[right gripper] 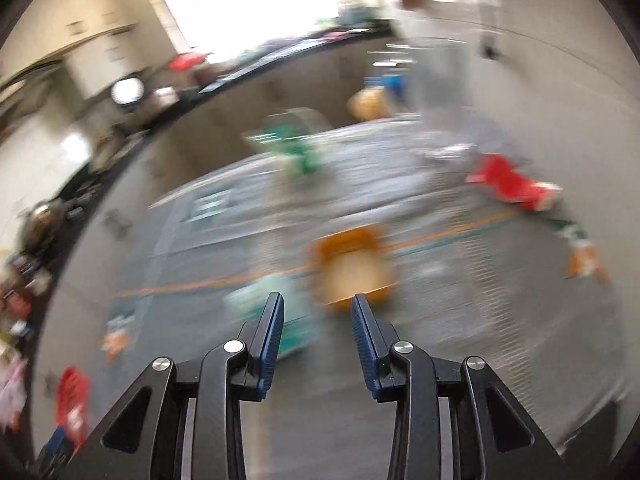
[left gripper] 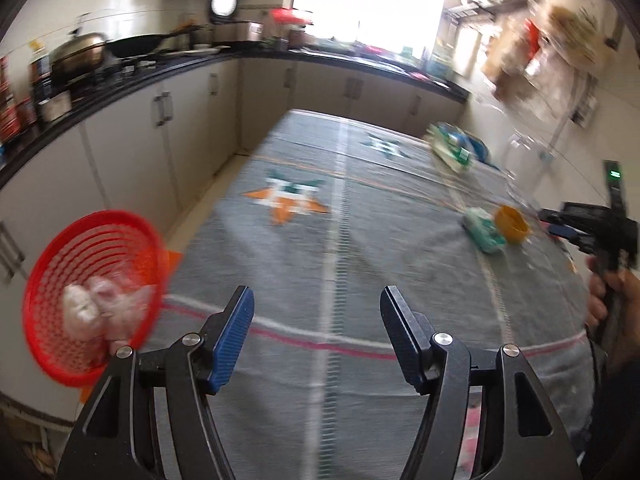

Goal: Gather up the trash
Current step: 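Move both tools back over the table toward the tissue pack and yellow container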

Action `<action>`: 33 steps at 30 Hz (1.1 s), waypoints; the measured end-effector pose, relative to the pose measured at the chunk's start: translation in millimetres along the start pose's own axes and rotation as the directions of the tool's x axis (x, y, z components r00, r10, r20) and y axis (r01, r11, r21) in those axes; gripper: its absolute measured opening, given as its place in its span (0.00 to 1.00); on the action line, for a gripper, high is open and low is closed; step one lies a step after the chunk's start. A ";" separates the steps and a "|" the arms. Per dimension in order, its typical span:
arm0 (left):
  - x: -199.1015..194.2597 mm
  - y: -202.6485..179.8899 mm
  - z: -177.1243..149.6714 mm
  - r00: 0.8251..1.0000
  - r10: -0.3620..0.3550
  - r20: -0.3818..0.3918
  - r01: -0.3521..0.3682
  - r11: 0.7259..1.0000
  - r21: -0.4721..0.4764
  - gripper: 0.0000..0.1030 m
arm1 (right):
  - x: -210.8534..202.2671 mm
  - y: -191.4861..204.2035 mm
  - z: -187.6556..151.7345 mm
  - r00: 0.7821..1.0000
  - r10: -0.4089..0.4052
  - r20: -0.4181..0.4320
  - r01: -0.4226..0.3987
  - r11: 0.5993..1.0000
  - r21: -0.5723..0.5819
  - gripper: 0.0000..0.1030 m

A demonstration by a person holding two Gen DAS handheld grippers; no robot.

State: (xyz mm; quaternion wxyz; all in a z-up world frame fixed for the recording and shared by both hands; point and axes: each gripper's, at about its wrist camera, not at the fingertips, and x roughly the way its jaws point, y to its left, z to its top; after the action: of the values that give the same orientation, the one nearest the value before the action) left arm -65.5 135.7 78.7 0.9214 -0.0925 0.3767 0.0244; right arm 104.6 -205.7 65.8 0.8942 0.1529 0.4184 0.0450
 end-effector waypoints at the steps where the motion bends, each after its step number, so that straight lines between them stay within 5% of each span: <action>1: 2.5 -8.1 2.4 1.000 -0.021 -0.013 0.022 1.000 0.012 0.63 | 7.2 -11.8 6.0 1.000 -0.023 -0.008 0.023 1.000 0.019 0.37; 8: 27.0 -66.4 25.9 0.988 -0.111 -0.109 0.118 0.991 0.063 0.63 | 54.4 -33.4 15.0 0.998 -0.025 -0.065 0.030 0.997 0.074 0.30; 14: 56.1 -104.6 46.8 0.987 -0.072 -0.141 0.087 0.991 0.104 0.69 | 68.2 -28.6 9.4 0.998 -0.005 -0.063 0.006 1.000 0.023 0.10; 24: 145.4 -190.3 80.3 0.969 -0.020 -0.245 0.058 0.987 0.149 0.72 | 23.9 -64.8 18.8 0.998 0.004 0.068 -0.014 0.989 0.145 0.10; 33: 214.1 -241.7 83.6 0.941 0.113 -0.319 -0.054 0.981 0.188 0.72 | 4.4 -86.3 24.3 0.990 -0.028 0.142 -0.005 0.975 0.222 0.10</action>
State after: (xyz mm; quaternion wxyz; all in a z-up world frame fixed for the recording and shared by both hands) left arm 172.9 -91.0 24.3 0.8483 0.0026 0.5293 0.0145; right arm 121.8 -292.4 50.4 0.8996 0.2522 0.3561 -0.0183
